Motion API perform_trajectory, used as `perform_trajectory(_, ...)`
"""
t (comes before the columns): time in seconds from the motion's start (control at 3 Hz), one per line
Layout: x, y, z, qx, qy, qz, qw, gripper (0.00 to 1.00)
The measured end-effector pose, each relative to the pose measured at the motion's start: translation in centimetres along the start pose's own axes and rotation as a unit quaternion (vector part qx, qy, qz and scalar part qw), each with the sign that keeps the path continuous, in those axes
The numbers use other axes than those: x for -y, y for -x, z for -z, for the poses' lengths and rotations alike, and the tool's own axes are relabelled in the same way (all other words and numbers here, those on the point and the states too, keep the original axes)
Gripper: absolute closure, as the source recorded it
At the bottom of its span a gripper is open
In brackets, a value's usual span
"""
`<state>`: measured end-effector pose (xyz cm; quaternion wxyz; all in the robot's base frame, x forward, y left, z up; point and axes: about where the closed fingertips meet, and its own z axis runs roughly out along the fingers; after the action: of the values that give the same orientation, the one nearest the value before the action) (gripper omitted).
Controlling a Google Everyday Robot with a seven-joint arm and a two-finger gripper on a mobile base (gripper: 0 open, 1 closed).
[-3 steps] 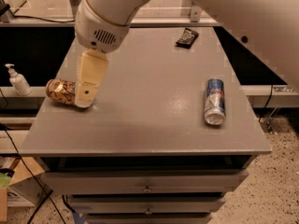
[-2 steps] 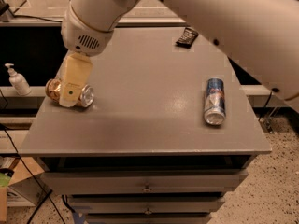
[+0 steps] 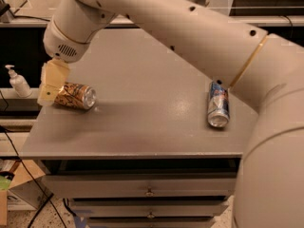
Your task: Place orange can upright
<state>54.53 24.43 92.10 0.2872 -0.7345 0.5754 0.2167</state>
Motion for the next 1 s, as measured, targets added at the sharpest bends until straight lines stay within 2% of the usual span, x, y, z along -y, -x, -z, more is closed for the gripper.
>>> perform_trajectory(0.33,1.2,-0.8,-3.1,-0.006,0.008,-0.022,0.9997,0.0)
perform_trajectory(0.67,1.5,-2.8,-5.0,-0.04,0.012,-0.045,0.9981,0.0)
perform_trajectory(1.0,1.3,-4.4,-6.2,-0.064,0.018,-0.069,0.9954,0.17)
